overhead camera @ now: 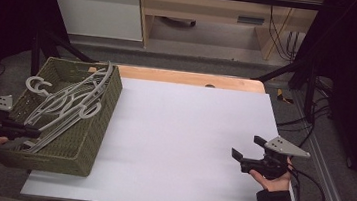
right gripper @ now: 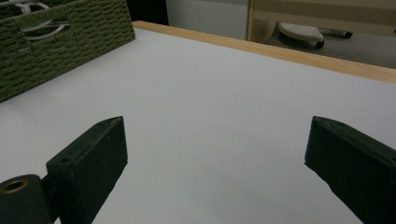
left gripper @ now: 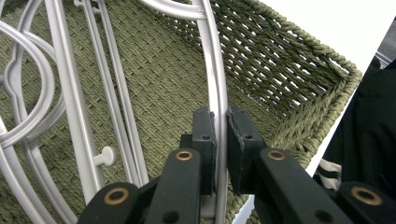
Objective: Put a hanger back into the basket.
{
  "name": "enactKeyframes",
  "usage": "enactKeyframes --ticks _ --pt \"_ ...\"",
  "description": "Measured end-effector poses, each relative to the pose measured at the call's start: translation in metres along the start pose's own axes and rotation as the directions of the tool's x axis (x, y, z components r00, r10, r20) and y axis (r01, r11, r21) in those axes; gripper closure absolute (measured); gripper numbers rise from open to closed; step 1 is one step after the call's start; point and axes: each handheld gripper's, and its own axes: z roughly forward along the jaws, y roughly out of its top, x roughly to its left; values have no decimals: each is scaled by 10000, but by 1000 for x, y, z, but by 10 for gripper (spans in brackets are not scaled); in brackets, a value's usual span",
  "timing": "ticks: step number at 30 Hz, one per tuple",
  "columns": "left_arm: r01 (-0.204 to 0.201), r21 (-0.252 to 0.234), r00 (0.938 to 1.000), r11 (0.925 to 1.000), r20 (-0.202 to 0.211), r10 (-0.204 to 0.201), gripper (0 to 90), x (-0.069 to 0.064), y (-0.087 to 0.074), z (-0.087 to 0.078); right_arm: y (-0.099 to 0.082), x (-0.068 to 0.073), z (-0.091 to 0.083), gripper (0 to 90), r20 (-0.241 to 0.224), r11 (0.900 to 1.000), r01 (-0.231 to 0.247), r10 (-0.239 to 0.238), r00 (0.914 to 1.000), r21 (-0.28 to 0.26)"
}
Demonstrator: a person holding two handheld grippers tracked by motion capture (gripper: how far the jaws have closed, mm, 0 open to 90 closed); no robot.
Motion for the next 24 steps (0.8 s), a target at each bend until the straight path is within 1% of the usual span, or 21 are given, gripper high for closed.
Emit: enactKeyframes --ticks 1,2,4,7,8,11,13,14,15,16,17,18,20,21,22,24 --pt "8 3 10000 10000 3 -8 825 0 0 0 0 0 0 60 -3 10000 -20 20 10000 -2" --pt "-78 64 10000 9999 -46 78 825 0 1 1 0 0 0 61 -8 10000 -11 11 10000 1" --pt "-74 65 10000 10000 -41 74 825 -1 1 1 0 0 0 61 -7 10000 2 -2 10000 18" --pt "-268 380 9992 9989 -279 279 825 -2 0 4 0 0 0 60 -23 10000 12 -12 10000 35" --pt "-269 423 9992 9987 -283 281 824 -1 -2 6 0 0 0 60 -56 10000 -12 12 10000 29" --pt "-205 366 9997 9991 -121 210 825 2 -7 8 0 1 1 60 -28 10000 -11 11 10000 44" --pt "-107 262 9998 9996 -166 112 825 3 -10 7 -1 1 1 60 -44 10000 2 -1 10000 61" --pt "-77 307 9998 9995 -174 83 824 4 -12 6 -1 0 1 60 -38 10000 -1 2 10000 77" --pt "39 337 9998 9994 -220 -31 824 5 -13 6 -1 1 1 60 -54 10000 -39 39 10000 74" --pt "40 488 9997 9988 -259 -27 823 6 -14 7 -1 1 1 60 -53 10000 -25 26 10000 81" --pt "82 538 9993 9985 -362 -63 821 7 -15 8 -1 1 2 60 -52 10000 -9 9 10000 75" --pt "134 500 9996 9987 -248 -122 820 9 -17 11 -1 1 1 60 -61 10000 -37 38 10000 79" --pt "156 545 9997 9984 -171 -147 820 9 -18 14 -1 0 1 60 -49 10000 -13 13 10000 72" --pt "145 640 9998 9978 -133 -136 820 8 -19 18 -1 0 1 60 -47 10000 -4 4 10000 76" --pt "105 854 9998 9963 -173 -90 818 8 -19 21 -1 0 1 60 -57 10000 -35 35 10000 74" --pt "104 1444 9991 9895 -413 -45 807 7 -19 27 -1 0 2 60 -43 10000 -4 5 10000 85"
